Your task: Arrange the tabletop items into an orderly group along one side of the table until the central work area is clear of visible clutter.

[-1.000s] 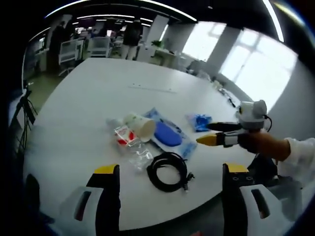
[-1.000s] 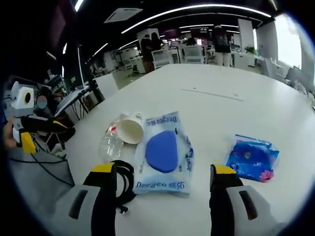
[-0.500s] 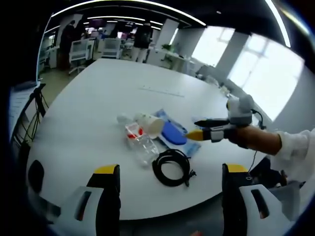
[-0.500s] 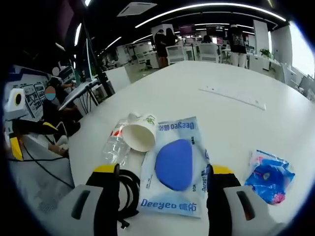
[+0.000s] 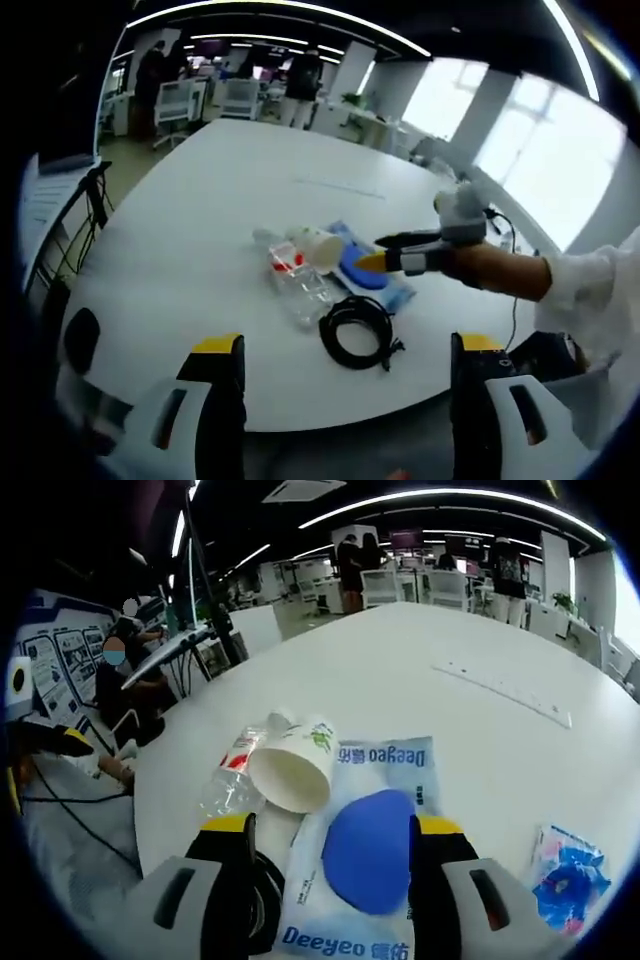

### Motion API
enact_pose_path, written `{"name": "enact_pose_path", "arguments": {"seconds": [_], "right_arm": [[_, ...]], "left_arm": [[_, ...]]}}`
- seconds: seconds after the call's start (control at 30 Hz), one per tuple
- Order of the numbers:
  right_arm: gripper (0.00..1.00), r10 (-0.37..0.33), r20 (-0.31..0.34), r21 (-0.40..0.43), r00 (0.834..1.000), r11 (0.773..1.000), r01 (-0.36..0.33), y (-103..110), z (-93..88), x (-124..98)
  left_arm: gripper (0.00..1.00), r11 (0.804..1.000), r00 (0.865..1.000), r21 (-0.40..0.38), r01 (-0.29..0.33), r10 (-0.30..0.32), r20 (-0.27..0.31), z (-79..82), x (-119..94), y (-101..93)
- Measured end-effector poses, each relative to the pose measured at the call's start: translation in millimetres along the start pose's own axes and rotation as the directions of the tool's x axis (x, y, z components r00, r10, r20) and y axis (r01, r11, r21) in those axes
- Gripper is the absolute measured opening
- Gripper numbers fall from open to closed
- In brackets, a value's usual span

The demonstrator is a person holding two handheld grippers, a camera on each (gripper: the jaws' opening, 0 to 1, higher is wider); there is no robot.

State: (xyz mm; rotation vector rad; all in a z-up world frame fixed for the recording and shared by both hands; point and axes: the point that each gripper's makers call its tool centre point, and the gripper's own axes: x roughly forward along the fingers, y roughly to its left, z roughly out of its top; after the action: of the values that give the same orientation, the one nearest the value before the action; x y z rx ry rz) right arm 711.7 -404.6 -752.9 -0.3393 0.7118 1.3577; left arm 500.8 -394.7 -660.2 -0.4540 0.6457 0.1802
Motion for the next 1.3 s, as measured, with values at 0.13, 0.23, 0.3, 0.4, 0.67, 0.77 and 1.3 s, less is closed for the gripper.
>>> {"name": "enact_pose_path", "arguments": {"seconds": [0.13, 0.23, 0.3, 0.4, 0.67, 0.77, 1.3], "right_arm": [[0.59, -0.040, 0.029, 0.062, 0.999, 0.997, 0.038, -7, -3.4, -7], [0.59, -0.041, 0.008, 0.075, 0.999, 0.996, 0.041, -8, -16.2, -15], [0.59, -0.042, 0.004, 0.074, 0.999, 0.996, 0.041, -9, -17.0, -14], [0.59, -0.017, 0.005, 0.060, 1.000, 0.998, 0.017, -2, -22.6, -19], [0.55, 0.049, -0.047, 0.000, 0.998, 0.999, -0.049, 32, -47.9, -15], [0.55, 0.083, -0.070, -0.076, 0.994, 0.993, -0.088, 47, -54.9, -13], [0.46, 0.119, -0.083, -0.119, 0.989, 0.984, -0.129, 59, -60.7, -6]], "left_arm": [[0.81, 1.000, 1.000, -0.008, -0.004, 0.004, 0.006, -2.5, -2, 2.5], [0.81, 1.000, 1.000, -0.018, -0.006, 0.007, 0.005, -3.1, -1, 3.6], [0.81, 1.000, 1.000, -0.013, 0.002, -0.002, 0.007, -1.4, 1, 0.9], [0.81, 1.000, 1.000, 0.001, 0.014, -0.014, 0.005, -0.7, 3, -3.2], [0.80, 1.000, 1.000, -0.008, 0.020, -0.020, -0.005, -3.5, 4, -3.9], [0.80, 1.000, 1.000, -0.015, 0.023, -0.023, -0.010, -4.4, 5, -3.0], [0.80, 0.998, 1.000, -0.054, 0.025, -0.026, -0.009, -5.8, 6, 0.5]]}}
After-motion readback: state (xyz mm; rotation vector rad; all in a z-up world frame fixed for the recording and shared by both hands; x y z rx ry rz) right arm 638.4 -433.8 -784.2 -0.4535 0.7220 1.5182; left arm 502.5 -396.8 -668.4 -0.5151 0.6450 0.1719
